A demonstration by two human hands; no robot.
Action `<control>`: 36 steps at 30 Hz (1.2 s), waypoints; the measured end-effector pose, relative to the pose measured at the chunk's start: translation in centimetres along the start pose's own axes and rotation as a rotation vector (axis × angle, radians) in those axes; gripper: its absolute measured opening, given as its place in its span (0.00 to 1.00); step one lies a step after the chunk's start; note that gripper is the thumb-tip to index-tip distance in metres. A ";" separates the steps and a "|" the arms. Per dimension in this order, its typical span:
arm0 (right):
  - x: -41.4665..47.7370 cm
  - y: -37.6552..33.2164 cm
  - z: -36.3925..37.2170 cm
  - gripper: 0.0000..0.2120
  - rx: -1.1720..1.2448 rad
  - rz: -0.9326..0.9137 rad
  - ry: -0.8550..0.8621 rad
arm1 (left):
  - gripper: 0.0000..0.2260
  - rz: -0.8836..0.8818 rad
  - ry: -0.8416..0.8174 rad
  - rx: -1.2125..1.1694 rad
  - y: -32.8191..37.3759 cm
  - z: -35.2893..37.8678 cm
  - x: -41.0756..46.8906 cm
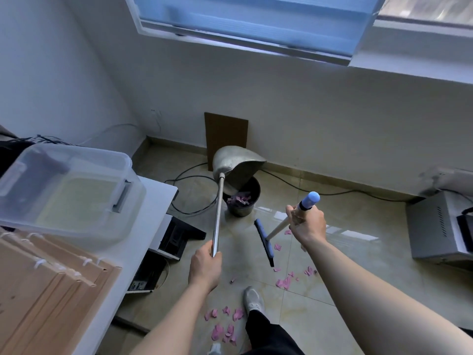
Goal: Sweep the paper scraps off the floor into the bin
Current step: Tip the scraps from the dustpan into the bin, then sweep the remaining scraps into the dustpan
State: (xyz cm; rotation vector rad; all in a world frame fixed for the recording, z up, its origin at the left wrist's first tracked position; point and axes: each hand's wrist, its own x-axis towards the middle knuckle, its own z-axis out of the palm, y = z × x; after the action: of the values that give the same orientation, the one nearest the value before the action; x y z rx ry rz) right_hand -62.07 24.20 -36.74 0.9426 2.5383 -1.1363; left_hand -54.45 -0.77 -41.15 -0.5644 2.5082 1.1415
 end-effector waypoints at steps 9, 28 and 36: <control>-10.0 0.5 -1.4 0.17 0.018 -0.066 0.104 | 0.06 -0.124 -0.111 -0.417 -1.1 -5.5 -4.3; -29.4 7.8 -4.2 0.15 -0.023 -0.101 0.138 | 0.06 -0.291 -0.363 -0.791 -5.8 -9.3 -19.3; -33.5 16.3 -8.6 0.18 0.035 -0.081 0.113 | 0.09 -0.371 -0.293 -0.772 -7.8 -4.1 -26.9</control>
State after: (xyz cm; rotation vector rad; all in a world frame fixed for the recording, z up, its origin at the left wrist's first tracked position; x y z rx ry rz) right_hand -25.30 22.84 -26.47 0.9461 2.6770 -1.1846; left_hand -27.90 -2.76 -31.58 -0.9156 1.5719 1.8511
